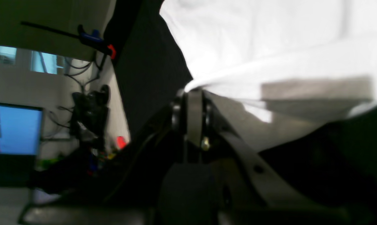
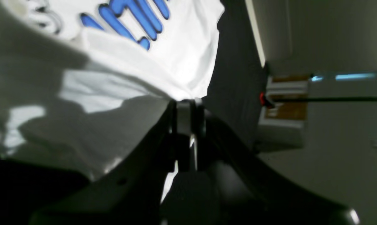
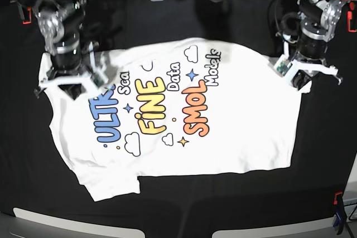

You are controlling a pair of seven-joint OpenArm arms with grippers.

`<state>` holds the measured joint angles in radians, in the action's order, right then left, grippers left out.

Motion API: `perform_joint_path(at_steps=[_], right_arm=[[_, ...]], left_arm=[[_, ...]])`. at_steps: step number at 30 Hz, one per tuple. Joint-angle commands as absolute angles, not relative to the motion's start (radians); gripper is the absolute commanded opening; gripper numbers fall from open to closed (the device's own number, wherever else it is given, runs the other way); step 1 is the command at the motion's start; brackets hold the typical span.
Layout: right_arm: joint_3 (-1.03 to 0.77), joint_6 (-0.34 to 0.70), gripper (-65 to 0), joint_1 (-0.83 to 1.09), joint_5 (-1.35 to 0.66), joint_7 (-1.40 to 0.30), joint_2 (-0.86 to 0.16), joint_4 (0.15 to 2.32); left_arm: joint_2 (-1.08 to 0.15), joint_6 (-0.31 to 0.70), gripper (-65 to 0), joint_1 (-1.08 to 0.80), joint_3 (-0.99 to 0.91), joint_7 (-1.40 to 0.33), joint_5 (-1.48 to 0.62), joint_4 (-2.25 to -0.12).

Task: Layout the t-shirt on the table in an organized manner, then fold the t-shirt properly
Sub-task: 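Lower both grippers toward the shirt's shoulder edge to grasp it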

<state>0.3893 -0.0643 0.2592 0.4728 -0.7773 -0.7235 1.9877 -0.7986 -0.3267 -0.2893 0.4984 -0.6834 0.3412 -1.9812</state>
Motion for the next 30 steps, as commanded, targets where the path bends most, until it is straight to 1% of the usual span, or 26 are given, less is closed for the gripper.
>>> perform_joint_path(at_steps=[1,3,8,12,15,17,19,23,25,28,30], right_arm=[[0.366,-0.081,-65.0,0.234,0.491,-0.756,-0.728,1.982],[0.348,-0.081,-65.0,0.208,0.468,-0.743,-0.713,1.944],[0.340,-0.072,-65.0,0.162,0.460,-0.741,-0.707,1.882],[0.340,-0.073,-65.0,0.161,0.464,-0.748,-0.707,1.882],[0.340,-0.104,-65.0,0.161,0.484,-0.806,-0.707,1.882],[0.340,-0.132,-65.0,0.161,0.502,-0.833,-0.707,1.882],[0.340,-0.135,-65.0,0.161,0.510,-0.833,-0.707,1.882],[0.340,-0.134,-65.0,0.161,0.507,-0.796,-0.707,1.882],[0.340,-0.117,-65.0,0.158,0.459,-0.770,-0.707,1.882],[0.340,-0.026,-65.0,0.149,0.327,-0.754,-0.700,1.882],[0.340,-0.002,-65.0,0.147,0.302,-0.737,-0.685,1.882]], left_arm=[[-0.799,-0.348,-65.0,-0.277,0.493,-0.643,0.334,-1.993],[-0.776,-0.348,-65.0,-0.269,0.493,-0.607,0.310,-1.987],[-0.730,-0.348,-65.0,-0.214,0.492,-0.606,0.309,-1.939],[-0.714,-0.349,-65.0,-0.167,0.492,-0.635,0.312,-1.848],[-0.704,-0.354,-65.0,-0.146,0.492,-0.672,0.312,-1.775],[-0.692,-0.381,-65.0,-0.144,0.492,-0.680,0.312,-1.733],[-0.679,-0.409,-65.0,-0.144,0.492,-0.679,0.312,-1.703],[-0.665,-0.412,-65.0,-0.143,0.492,-0.644,0.313,-1.692],[-0.659,-0.412,-65.0,-0.143,0.492,-0.596,0.313,-1.692],[-0.660,-0.412,-65.0,-0.142,0.492,-0.547,0.312,-1.692],[-0.659,-0.412,-65.0,-0.134,0.492,-0.549,0.308,-1.692]])
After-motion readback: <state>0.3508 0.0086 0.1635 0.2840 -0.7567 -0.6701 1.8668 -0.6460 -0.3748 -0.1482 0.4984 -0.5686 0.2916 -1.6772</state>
